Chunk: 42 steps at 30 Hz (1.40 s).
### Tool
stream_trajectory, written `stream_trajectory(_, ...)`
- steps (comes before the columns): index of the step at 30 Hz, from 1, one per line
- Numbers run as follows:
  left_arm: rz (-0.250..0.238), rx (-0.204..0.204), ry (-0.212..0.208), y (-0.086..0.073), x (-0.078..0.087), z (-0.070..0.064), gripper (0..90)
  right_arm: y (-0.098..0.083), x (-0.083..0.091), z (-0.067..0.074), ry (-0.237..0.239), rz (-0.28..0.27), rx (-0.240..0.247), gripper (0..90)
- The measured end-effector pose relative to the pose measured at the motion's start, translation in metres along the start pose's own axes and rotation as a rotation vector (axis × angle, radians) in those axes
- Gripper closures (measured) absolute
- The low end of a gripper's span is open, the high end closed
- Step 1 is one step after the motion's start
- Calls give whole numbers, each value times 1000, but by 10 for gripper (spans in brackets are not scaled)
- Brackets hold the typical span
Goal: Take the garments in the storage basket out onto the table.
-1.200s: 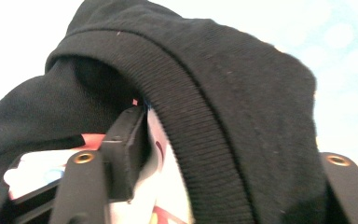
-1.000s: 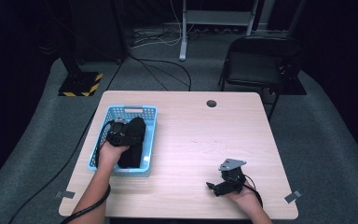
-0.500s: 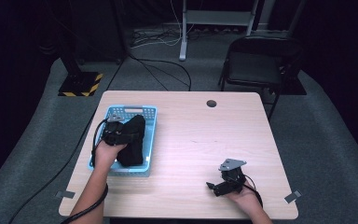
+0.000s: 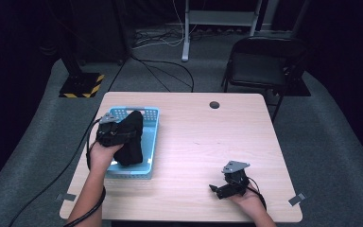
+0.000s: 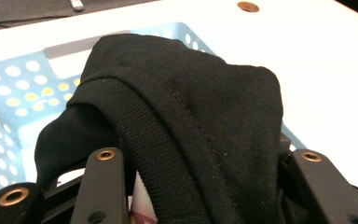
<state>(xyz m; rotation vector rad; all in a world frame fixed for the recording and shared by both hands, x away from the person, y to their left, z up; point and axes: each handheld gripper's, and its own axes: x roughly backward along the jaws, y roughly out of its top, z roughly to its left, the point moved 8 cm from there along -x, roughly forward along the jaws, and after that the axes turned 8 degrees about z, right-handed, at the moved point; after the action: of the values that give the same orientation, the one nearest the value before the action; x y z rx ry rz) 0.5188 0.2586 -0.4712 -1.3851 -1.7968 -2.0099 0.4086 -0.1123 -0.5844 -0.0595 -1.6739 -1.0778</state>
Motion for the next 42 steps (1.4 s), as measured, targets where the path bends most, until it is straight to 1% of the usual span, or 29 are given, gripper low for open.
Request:
stream_trajectory(10, -55, -17, -3, 10, 21, -5, 509, 0, 0, 0, 0, 0, 0, 21)
stream_trajectory(11, -55, -17, -3, 10, 21, -5, 509, 0, 0, 0, 0, 0, 0, 21)
stream_trajectory(20, -98, -42, -25, 19, 37, -17, 507, 0, 0, 0, 0, -1, 0, 21)
stream_trajectory(28, -117, -54, -38, 22, 44, -22, 506, 0, 0, 0, 0, 0, 0, 21)
stream_trajectory(35, -135, -52, -49, 24, 50, -25, 506, 0, 0, 0, 0, 0, -1, 21)
stream_trajectory(42, -153, -68, -63, 28, 55, -32, 506, 0, 0, 0, 0, -1, -1, 21)
